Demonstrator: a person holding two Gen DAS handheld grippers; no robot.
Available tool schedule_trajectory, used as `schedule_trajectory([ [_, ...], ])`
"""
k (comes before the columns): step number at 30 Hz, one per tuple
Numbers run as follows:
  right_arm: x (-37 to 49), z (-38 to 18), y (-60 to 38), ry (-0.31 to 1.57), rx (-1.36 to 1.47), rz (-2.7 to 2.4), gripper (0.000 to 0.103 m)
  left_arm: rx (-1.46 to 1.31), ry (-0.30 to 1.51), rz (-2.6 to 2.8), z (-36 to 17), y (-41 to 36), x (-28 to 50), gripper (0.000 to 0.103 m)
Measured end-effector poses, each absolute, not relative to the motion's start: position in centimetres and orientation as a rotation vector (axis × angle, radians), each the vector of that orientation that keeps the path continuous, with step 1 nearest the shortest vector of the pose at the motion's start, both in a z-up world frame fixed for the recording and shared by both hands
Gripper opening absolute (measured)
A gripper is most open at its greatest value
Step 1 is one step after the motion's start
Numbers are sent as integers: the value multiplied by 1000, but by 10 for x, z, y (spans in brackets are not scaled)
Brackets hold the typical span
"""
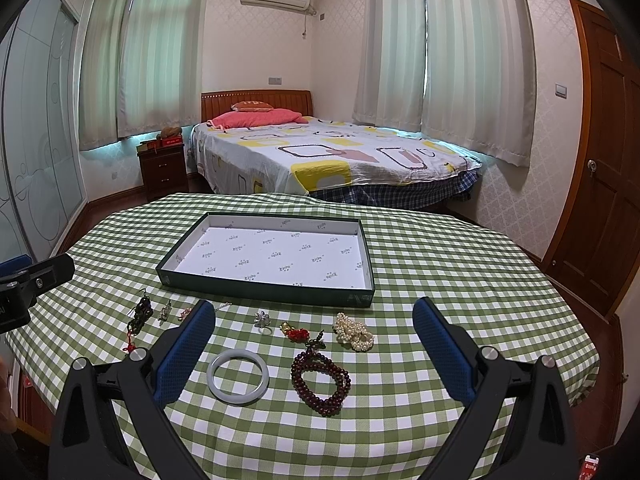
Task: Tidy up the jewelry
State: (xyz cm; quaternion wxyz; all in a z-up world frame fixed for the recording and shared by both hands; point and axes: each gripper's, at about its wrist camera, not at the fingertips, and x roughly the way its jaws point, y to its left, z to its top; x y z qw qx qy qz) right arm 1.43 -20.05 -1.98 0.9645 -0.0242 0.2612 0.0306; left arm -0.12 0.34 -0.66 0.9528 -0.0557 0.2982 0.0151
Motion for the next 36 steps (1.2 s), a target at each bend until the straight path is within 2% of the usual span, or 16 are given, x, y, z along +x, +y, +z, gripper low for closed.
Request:
schedule_trajectory([
  [36,13,-20,-200,525,-47,62,96,-83,597,39,-4,-2,-2,99],
])
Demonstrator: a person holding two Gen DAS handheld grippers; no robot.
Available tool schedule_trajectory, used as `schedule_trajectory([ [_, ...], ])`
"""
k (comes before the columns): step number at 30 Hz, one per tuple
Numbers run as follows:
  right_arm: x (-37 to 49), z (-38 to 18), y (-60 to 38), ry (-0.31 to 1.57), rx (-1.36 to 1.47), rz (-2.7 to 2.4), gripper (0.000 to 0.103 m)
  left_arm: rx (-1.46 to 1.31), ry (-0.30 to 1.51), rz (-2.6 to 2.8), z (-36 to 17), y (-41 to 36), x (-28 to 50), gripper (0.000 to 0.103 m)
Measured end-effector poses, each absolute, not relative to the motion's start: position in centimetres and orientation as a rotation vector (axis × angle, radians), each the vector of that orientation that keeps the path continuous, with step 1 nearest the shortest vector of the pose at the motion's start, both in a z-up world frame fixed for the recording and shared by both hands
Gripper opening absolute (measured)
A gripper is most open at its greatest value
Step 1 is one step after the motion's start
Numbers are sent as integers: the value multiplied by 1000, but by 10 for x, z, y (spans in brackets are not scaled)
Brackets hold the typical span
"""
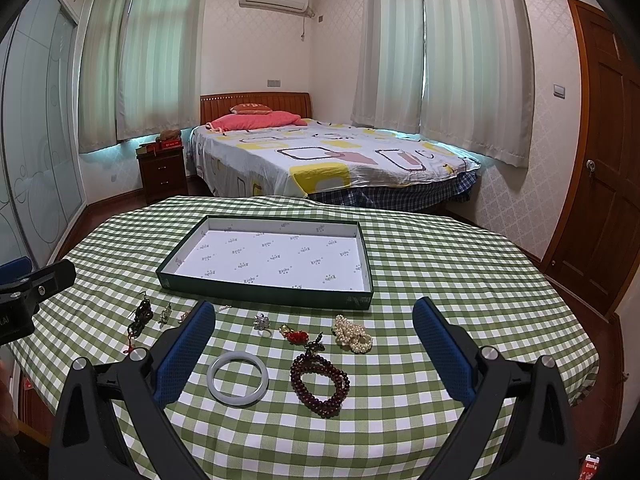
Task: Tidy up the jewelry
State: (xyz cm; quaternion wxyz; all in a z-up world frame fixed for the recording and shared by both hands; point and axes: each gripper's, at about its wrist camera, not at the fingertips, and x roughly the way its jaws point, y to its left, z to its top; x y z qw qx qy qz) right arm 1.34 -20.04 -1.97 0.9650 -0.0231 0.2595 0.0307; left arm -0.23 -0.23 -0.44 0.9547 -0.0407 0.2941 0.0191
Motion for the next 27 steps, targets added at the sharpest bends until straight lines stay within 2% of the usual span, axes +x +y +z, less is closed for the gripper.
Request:
schedule_trajectory([
  [16,17,-23,-202,520,-39,67,96,-87,591,33,-16,3,5,99],
  [27,32,-70,-213,555,-36,90,96,-102,701,64,-74,19,30,99],
])
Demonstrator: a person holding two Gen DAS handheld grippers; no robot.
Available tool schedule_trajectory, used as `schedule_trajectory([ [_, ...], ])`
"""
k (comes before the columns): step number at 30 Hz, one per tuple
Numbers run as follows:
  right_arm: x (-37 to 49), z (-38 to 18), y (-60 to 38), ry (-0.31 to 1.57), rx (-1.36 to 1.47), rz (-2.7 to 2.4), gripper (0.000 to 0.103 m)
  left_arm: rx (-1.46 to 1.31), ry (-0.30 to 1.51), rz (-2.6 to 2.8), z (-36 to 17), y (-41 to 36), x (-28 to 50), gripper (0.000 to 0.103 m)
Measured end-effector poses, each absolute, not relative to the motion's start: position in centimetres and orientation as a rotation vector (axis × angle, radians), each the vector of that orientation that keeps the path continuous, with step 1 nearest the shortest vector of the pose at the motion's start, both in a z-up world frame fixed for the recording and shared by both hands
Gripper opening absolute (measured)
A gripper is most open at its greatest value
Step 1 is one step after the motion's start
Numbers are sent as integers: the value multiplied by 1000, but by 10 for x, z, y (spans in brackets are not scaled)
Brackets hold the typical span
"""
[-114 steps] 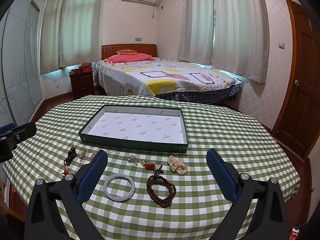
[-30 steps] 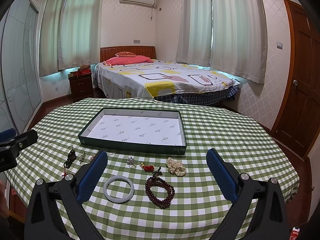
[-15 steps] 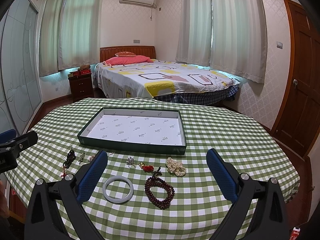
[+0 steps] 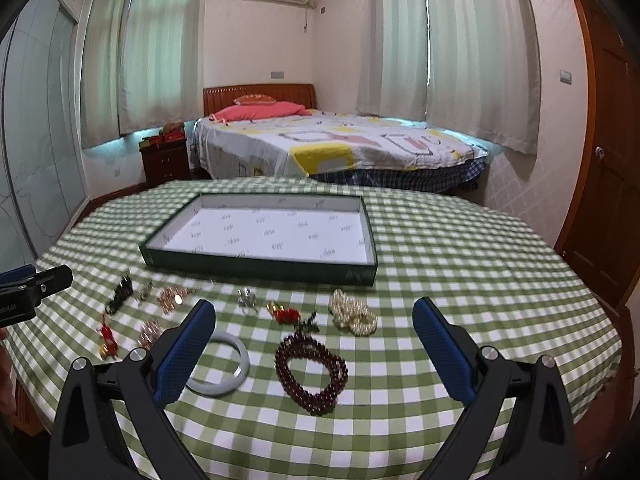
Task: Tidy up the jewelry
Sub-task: 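Grasp the red tassel knot with the left tool while the right tool approaches the bead bracelet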
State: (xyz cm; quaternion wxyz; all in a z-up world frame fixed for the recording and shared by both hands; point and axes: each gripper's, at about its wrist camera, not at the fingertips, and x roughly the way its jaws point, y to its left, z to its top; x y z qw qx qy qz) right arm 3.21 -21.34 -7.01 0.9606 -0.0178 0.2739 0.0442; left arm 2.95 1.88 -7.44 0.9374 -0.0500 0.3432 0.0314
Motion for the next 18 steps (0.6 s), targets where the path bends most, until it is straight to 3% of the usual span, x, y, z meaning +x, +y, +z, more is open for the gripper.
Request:
schedule_trajectory([
  [9,48,-111,-219,665,-10,115,96,-58,803,63,-115,13,44,98],
  [14,55,-123,-219,702,-1,118,96,-58,859,48,-133,12,52,84],
  [18,57,-127,-221,718,10,122,96,-57,888,49,-143,12,56,83],
])
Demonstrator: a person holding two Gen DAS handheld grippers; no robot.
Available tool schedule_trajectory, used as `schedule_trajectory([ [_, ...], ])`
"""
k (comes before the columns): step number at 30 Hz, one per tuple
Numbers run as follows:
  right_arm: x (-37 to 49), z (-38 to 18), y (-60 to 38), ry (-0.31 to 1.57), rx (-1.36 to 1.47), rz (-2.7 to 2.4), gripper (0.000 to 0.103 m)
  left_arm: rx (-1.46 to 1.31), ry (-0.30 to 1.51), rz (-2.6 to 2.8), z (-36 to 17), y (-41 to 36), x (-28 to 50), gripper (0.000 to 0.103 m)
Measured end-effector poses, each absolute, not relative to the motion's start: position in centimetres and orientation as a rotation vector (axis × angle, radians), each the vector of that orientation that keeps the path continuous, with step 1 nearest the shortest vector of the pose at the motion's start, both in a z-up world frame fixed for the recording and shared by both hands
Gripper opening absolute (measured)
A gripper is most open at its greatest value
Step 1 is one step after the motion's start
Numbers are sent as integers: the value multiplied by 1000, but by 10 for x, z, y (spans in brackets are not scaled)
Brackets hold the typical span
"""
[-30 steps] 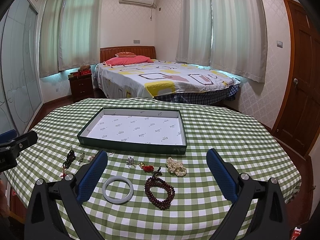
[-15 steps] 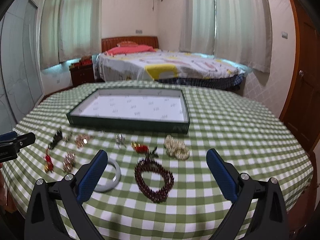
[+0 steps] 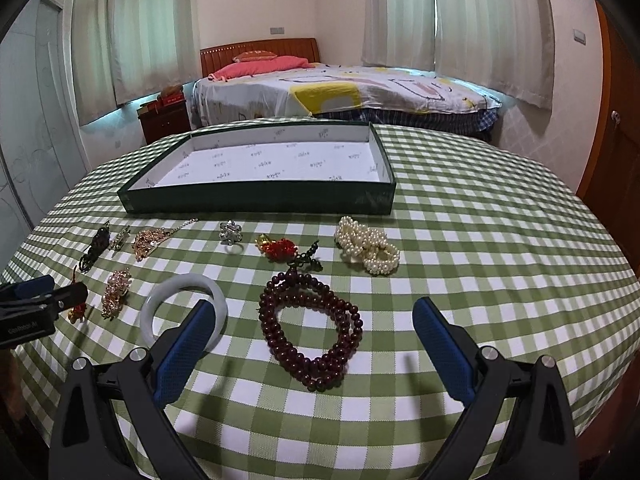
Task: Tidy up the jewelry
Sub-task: 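Grasp the red tassel knot with the left tool while the right tool approaches the bead bracelet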
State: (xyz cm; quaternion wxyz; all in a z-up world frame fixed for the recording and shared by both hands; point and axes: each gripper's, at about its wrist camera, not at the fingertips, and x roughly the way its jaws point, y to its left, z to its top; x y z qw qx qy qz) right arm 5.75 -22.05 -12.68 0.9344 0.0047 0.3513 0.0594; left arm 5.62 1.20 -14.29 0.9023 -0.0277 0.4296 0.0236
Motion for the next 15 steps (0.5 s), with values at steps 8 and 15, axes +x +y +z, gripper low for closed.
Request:
schedule_trajectory([
  [8,60,-131,-221,736,25,129,96,-33,911,66,-151,10,56,84],
  [15,64,-136,-224,752,45,131,96,-9,882,5,-146,4,51,44],
])
